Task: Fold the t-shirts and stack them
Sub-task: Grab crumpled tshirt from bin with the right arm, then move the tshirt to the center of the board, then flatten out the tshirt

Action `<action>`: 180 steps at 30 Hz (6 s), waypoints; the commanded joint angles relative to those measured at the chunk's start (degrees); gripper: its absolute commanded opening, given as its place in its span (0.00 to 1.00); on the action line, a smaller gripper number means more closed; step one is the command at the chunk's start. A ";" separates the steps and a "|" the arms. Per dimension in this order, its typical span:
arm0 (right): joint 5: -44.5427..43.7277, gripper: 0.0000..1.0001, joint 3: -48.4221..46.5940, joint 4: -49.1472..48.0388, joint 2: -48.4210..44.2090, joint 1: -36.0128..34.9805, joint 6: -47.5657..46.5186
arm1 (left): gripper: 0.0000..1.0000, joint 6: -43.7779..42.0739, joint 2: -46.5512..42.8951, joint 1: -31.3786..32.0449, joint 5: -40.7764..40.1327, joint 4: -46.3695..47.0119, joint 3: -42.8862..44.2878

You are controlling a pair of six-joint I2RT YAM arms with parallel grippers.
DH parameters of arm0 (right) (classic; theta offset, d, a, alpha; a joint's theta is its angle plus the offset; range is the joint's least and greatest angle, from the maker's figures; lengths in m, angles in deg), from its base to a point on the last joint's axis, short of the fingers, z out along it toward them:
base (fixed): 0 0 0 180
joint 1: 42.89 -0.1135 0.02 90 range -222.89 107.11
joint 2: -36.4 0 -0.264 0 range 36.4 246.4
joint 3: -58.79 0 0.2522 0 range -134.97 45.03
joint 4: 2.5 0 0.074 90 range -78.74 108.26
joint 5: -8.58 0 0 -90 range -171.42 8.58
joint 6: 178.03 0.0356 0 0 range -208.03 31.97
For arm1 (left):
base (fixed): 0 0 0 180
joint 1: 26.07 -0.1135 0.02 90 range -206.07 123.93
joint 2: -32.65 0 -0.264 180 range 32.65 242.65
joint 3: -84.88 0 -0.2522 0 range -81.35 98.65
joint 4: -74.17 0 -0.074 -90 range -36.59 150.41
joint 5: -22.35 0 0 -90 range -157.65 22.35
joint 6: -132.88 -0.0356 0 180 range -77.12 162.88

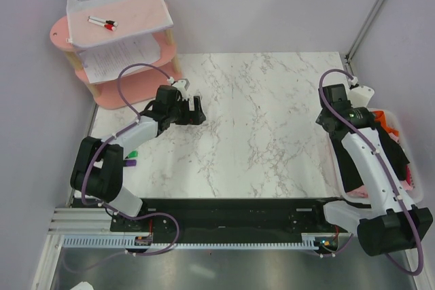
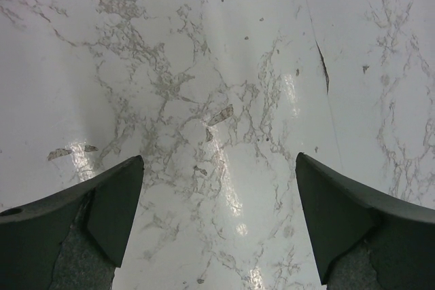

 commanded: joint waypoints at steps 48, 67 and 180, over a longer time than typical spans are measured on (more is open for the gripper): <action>22.84 0.00 -9.68 -22.23 11.14 -7.52 -15.50 | 1.00 1.10 -5.06 1.08 -6.06 -5.13 3.94; 44.38 0.17 -15.14 -35.25 46.06 -47.56 -16.30 | 1.00 5.23 -3.30 0.90 -18.80 -10.23 4.82; 42.74 0.92 -32.63 -32.79 35.34 -48.27 -23.68 | 1.00 12.26 -1.98 -6.56 -27.41 -21.21 8.86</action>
